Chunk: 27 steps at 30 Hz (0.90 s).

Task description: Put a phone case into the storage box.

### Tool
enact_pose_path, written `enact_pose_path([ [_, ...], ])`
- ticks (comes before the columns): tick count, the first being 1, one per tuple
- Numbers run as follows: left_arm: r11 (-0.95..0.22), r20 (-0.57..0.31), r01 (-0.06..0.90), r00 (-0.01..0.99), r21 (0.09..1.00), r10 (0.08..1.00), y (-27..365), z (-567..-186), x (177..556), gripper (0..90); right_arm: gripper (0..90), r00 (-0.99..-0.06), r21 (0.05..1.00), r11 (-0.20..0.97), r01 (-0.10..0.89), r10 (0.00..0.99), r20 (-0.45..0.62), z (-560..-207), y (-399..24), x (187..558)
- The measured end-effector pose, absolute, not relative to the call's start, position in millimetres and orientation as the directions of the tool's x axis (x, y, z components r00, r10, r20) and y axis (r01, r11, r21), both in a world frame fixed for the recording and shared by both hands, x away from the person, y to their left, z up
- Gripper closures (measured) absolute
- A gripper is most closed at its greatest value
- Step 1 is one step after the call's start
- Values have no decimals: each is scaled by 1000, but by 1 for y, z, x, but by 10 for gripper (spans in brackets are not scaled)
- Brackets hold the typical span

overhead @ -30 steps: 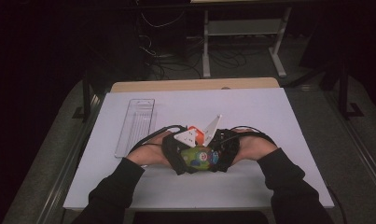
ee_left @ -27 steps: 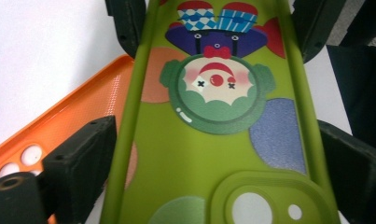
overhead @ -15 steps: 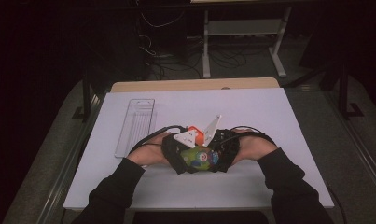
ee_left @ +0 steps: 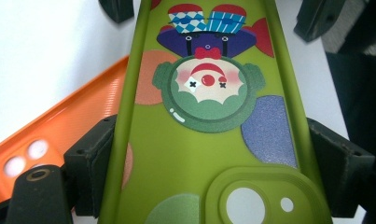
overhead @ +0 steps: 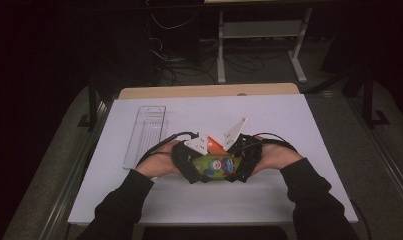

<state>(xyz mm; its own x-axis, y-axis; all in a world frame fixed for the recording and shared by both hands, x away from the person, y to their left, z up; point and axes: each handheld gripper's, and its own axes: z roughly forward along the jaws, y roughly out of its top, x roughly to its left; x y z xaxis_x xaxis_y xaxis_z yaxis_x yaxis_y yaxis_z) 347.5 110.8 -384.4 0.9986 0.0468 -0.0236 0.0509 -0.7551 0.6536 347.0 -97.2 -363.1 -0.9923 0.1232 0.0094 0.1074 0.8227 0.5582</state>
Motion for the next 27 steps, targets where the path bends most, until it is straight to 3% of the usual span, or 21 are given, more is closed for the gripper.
enact_pose_path([
  [4, -752, -3, 84, 994, 653, 108, 114, -386, 350, 155, 21, -976, 597, 779, 194, 215, 36, -358, -113, 351],
  [11, -719, -28, 199, 970, 666, 243, 118, -388, 354, 155, 17, -942, 655, 711, 257, 336, 4, -359, -140, 357],
  [18, -700, -9, 275, 933, 659, 359, 124, -386, 358, 155, 4, -853, 679, 592, 435, 513, 99, -369, -157, 355],
  [27, -658, -13, 345, 891, 669, 454, 128, -383, 360, 154, 3, -744, 718, 467, 516, 659, 107, -391, -170, 342],
])
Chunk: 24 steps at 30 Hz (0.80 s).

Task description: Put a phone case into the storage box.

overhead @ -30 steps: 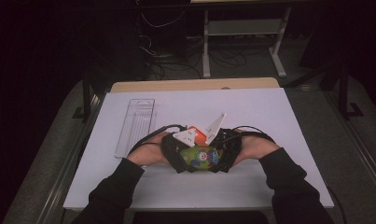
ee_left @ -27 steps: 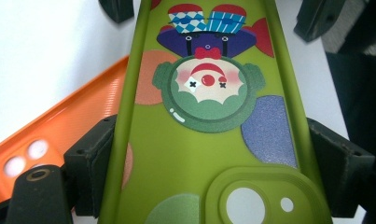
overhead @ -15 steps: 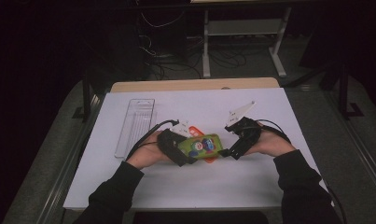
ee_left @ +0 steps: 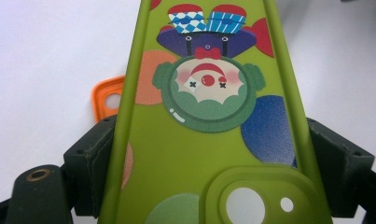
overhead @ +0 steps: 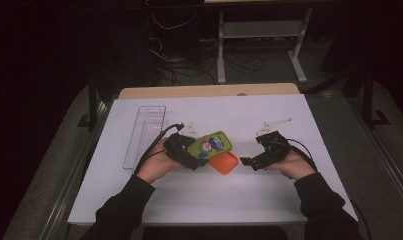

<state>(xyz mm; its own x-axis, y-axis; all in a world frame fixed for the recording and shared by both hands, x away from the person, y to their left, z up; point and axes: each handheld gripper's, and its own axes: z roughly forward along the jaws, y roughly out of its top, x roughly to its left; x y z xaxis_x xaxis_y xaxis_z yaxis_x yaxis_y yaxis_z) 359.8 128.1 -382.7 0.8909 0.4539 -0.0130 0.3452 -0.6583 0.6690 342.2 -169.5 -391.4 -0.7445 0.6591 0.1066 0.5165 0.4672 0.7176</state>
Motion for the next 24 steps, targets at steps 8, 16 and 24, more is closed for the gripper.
enact_pose_path([
  [8, -641, -29, 371, 878, 672, 478, 128, -385, 360, 154, 3, -650, 779, 332, 533, 750, 124, -410, -177, 323],
  [16, -647, -31, 367, 882, 668, 469, 126, -386, 360, 154, 3, -640, 791, 293, 537, 752, 157, -419, -179, 322],
  [24, -649, -29, 363, 885, 668, 465, 127, -385, 360, 154, 3, -644, 796, 354, 491, 763, 58, -420, -175, 319],
])
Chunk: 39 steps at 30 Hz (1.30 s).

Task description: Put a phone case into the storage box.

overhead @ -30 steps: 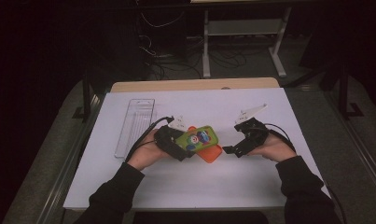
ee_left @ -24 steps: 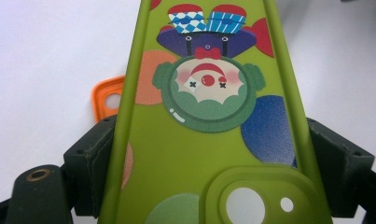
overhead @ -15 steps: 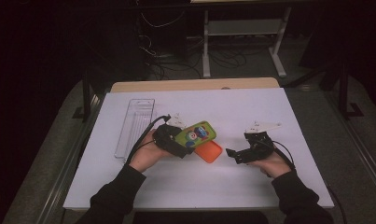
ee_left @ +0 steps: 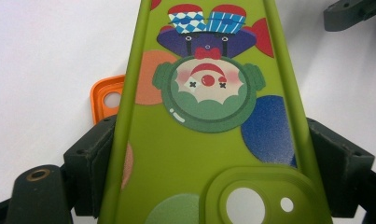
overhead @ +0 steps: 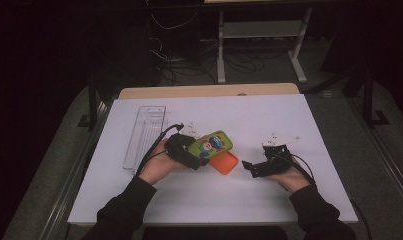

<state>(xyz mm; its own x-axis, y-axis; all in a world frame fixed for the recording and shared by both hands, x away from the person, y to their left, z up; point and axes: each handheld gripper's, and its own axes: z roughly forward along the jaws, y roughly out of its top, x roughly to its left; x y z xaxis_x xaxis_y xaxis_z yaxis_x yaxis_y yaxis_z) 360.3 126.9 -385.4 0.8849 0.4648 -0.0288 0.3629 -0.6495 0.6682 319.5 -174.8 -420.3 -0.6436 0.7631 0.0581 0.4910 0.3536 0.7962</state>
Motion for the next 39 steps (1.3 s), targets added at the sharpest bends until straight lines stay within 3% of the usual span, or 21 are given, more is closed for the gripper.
enact_pose_path([
  [39, -651, -30, 362, 887, 667, 462, 128, -384, 360, 155, 3, -644, 706, 660, 254, 661, -386, -423, -156, 307],
])
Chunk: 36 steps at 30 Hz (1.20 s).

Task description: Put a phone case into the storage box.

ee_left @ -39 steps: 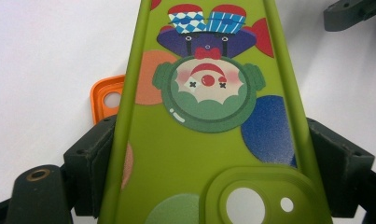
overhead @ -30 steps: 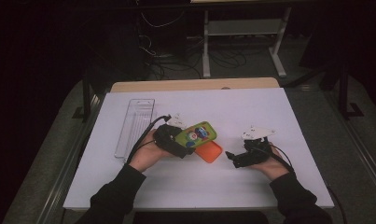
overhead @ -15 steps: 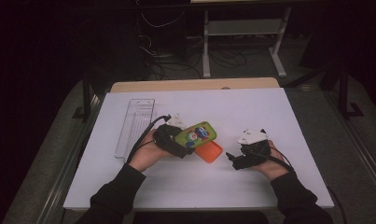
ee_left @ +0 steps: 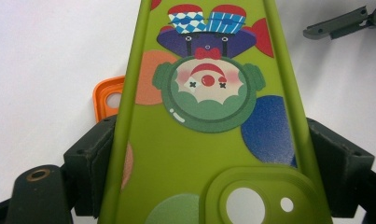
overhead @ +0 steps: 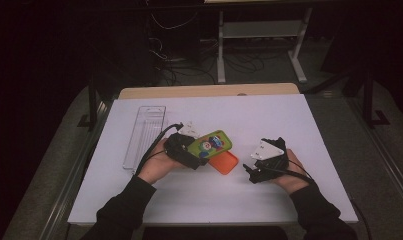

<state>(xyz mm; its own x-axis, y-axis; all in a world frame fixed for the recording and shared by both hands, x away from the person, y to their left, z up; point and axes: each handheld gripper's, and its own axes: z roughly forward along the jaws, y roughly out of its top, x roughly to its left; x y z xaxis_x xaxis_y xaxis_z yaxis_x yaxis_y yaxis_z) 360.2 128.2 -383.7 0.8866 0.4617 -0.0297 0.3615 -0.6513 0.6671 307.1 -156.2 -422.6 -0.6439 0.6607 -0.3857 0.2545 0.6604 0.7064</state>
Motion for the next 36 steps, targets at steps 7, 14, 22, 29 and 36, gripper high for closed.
enact_pose_path([
  [7, -651, -30, 362, 886, 667, 462, 128, -384, 360, 155, 4, -631, 672, 711, 207, 622, -463, -423, -154, 306],
  [14, -653, -27, 358, 888, 667, 459, 128, -384, 360, 155, 4, -606, 606, 783, 144, 554, -571, -424, -153, 304],
  [22, -659, -20, 352, 890, 664, 455, 127, -384, 360, 155, 4, -580, 580, 806, 119, 530, -618, -426, -150, 301],
  [29, -663, -17, 346, 893, 664, 449, 127, -384, 360, 155, 4, -553, 544, 834, 89, 496, -670, -427, -147, 300],
  [36, -659, -14, 345, 892, 668, 452, 126, -384, 360, 155, 4, -534, 522, 851, 65, 471, -702, -428, -145, 299],
])
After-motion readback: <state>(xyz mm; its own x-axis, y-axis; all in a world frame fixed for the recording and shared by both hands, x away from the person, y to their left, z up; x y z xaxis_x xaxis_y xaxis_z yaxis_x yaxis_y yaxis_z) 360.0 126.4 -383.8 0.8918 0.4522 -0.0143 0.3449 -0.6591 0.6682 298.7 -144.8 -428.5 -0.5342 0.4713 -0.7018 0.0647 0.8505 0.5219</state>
